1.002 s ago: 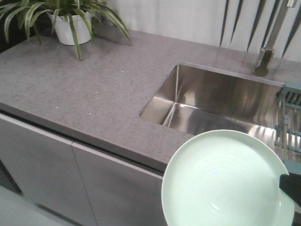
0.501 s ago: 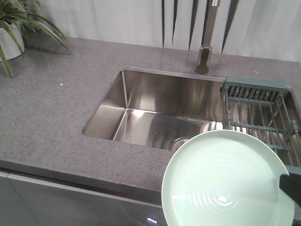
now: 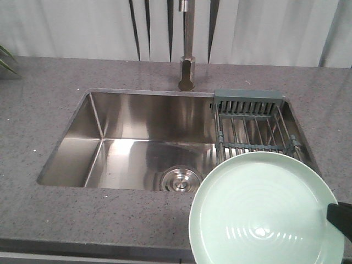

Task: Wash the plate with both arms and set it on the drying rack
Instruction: 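Drive up to the sink and stop facing the faucet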

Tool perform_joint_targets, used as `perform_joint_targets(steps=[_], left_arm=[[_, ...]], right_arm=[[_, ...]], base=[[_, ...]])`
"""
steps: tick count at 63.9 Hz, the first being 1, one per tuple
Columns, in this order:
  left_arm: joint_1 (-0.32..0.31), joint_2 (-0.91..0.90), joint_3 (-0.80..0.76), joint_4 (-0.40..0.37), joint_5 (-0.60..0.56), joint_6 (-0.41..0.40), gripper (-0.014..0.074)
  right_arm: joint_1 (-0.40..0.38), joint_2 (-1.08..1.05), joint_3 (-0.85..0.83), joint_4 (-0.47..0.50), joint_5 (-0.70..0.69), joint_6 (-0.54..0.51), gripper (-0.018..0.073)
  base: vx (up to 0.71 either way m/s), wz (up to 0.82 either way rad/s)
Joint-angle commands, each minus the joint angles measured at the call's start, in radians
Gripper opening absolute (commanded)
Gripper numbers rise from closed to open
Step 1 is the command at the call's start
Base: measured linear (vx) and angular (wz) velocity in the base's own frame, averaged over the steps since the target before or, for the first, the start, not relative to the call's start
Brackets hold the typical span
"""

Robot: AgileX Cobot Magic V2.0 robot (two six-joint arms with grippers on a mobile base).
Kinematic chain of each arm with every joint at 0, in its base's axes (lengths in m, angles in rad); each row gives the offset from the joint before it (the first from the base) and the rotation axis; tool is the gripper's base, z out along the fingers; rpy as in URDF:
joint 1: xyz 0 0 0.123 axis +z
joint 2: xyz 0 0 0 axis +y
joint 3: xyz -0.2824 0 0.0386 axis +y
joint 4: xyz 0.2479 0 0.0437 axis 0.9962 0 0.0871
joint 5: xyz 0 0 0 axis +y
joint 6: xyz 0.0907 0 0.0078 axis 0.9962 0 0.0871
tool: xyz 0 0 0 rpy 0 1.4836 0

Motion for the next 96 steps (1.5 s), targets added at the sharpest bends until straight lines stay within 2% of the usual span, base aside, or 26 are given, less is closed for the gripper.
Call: perform_joint_targets(steps=[1, 96], left_arm=[[-0.004, -0.015, -0.027, -0.007, -0.069, -0.002, -0.0006], [-0.004, -0.015, -0.027, -0.007, -0.069, -0.002, -0.0006]], right_arm=[[-0.007, 0.004, -0.027, 0.021, -0.064, -0.002, -0.0004], [-0.007, 0.004, -0.027, 0.021, -0.063, -0.002, -0.0004]], base=[[0.06, -0.25], [0.04, -0.07]])
